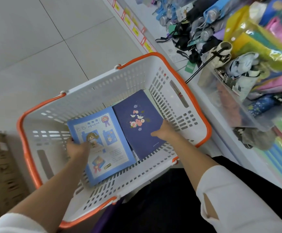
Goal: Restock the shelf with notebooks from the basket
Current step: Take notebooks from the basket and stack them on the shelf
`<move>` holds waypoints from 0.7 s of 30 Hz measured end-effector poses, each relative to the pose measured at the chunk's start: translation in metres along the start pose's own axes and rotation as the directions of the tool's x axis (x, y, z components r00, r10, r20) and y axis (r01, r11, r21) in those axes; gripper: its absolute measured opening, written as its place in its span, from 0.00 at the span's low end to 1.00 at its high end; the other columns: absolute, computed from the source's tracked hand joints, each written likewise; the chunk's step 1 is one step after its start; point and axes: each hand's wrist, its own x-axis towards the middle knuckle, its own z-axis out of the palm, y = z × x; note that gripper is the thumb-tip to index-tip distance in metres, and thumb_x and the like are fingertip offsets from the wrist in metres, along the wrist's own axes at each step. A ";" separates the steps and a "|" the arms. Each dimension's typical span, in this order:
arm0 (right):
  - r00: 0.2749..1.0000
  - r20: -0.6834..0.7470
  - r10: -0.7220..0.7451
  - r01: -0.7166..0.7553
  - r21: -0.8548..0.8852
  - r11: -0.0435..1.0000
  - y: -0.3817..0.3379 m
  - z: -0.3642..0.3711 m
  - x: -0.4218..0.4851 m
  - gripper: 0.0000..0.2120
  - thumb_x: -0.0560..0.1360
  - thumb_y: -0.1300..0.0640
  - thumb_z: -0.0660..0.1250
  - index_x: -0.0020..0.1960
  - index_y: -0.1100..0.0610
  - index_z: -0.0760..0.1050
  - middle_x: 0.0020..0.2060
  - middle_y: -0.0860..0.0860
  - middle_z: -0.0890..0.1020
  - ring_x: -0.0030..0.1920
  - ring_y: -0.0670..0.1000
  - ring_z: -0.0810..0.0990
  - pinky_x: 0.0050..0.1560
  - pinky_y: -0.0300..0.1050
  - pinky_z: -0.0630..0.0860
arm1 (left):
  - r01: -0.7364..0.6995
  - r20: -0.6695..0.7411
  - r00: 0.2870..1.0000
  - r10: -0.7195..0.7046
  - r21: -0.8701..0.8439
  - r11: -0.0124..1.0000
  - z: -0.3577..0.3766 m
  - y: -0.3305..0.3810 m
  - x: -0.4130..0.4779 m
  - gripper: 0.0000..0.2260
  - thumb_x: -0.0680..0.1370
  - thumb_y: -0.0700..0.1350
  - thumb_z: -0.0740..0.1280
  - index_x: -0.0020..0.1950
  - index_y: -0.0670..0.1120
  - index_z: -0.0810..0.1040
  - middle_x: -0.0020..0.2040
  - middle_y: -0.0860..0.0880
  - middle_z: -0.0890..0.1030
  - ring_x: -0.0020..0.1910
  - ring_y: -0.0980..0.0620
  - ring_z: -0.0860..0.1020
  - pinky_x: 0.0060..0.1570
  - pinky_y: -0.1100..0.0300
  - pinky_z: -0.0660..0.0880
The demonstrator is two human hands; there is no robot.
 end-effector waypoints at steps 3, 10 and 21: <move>0.998 0.012 0.057 -0.056 -0.077 0.995 0.000 0.002 0.005 0.51 0.72 0.51 0.73 0.78 0.61 0.40 0.78 0.55 0.48 0.78 0.58 0.51 0.75 0.56 0.59 | 0.015 0.041 0.999 -0.015 -0.016 1.000 -0.010 -0.007 0.006 0.19 0.72 0.34 0.72 0.61 0.42 0.73 0.57 0.39 0.80 0.54 0.39 0.80 0.52 0.46 0.77; 0.998 -0.057 0.029 -0.051 -0.429 0.902 -0.003 -0.006 0.001 0.32 0.77 0.51 0.66 0.74 0.65 0.60 0.73 0.60 0.61 0.71 0.58 0.64 0.67 0.50 0.70 | 0.016 0.038 0.999 -0.014 -0.059 0.998 -0.015 -0.018 0.005 0.19 0.73 0.34 0.72 0.62 0.39 0.72 0.59 0.38 0.79 0.57 0.39 0.78 0.58 0.42 0.75; 0.999 0.029 0.027 -0.013 -0.415 0.910 -0.003 0.008 -0.001 0.22 0.75 0.46 0.69 0.60 0.62 0.71 0.60 0.59 0.70 0.54 0.55 0.76 0.57 0.48 0.73 | 0.080 0.144 0.986 -0.079 -0.006 0.997 -0.010 -0.013 0.014 0.19 0.77 0.38 0.68 0.68 0.43 0.71 0.61 0.39 0.78 0.55 0.38 0.79 0.51 0.48 0.77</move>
